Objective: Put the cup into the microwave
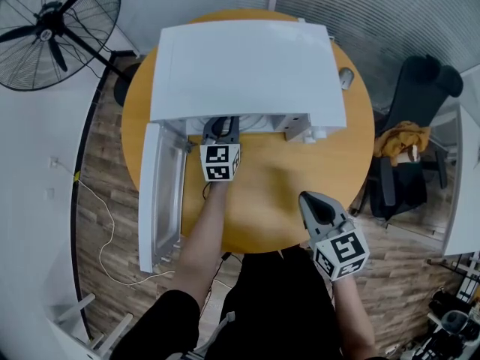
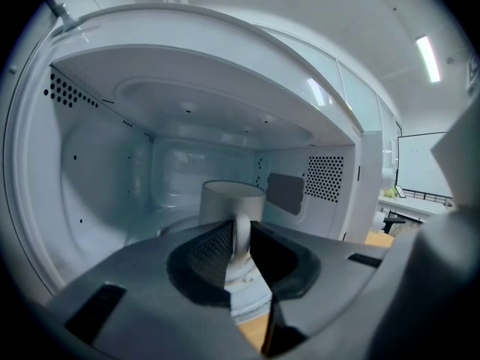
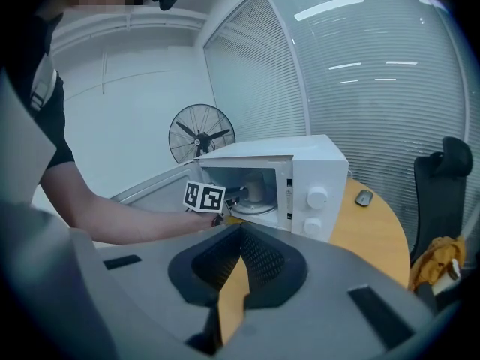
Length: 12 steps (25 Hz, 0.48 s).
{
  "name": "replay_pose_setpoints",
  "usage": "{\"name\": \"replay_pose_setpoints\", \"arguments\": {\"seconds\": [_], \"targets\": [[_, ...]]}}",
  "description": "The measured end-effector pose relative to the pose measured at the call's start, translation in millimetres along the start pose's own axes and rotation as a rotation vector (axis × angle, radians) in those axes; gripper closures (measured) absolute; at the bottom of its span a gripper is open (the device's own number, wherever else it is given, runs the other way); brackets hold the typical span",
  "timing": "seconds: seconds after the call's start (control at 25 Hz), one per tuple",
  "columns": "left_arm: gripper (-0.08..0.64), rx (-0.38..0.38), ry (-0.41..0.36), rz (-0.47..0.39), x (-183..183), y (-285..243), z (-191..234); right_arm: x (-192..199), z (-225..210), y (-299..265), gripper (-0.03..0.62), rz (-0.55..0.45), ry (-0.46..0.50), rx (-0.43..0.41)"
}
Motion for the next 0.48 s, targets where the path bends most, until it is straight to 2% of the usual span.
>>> {"name": "replay_pose_setpoints", "arguments": {"seconds": [0.48], "targets": [[0.511,-0.033,-0.001,0.010,6,18,4,16,0,12,0.581,-0.005,-0.035,0.029]]}}
Point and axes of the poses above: the fingertips, and each gripper's own axes: y backward along the fingers, z to its left, x out of its underside, the point moved 10 cm from there along y, backward along the fingers, and after that the axes turned 13 degrees about -x, right-handed, at the moved point
